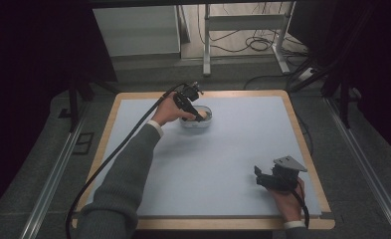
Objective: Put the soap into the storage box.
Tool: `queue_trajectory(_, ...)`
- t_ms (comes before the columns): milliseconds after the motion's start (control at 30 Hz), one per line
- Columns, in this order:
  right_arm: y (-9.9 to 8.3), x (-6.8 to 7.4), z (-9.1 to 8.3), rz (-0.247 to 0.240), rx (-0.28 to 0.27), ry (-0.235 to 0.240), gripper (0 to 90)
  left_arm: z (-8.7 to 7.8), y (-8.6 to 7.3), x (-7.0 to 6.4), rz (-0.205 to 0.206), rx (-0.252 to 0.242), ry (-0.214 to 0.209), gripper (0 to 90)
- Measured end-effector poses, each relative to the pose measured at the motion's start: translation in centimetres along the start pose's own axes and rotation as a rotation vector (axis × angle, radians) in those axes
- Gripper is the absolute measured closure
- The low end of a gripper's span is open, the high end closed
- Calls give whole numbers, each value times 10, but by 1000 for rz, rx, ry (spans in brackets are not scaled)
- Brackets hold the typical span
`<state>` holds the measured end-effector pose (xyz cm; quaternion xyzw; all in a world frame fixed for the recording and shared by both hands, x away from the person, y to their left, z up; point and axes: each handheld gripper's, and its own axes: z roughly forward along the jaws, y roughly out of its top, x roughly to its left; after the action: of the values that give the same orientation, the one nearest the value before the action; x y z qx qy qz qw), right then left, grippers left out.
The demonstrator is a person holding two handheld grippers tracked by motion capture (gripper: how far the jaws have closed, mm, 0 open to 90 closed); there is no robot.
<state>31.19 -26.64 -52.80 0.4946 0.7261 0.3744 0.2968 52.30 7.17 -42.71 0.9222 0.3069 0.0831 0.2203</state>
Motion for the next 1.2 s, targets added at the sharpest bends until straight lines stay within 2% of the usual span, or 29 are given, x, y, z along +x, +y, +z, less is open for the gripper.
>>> queue_trajectory(300,0,1,1,-12,2,-7,66,-29,-32,-18,-2,-83,3,234)
queue_trajectory(633,0,1,0,-8,0,-9,66,-50,-81,-44,-8,-161,-2,222)
queue_trajectory(867,0,0,0,-4,-2,-4,66,-53,-126,-61,-52,-210,-7,215)
queue_trajectory(933,0,0,0,-5,-4,-3,66,-53,-142,-64,-80,-232,-4,213)
queue_trajectory(1200,0,1,-1,-9,-14,-5,66,-50,-194,-72,-152,-247,15,206)
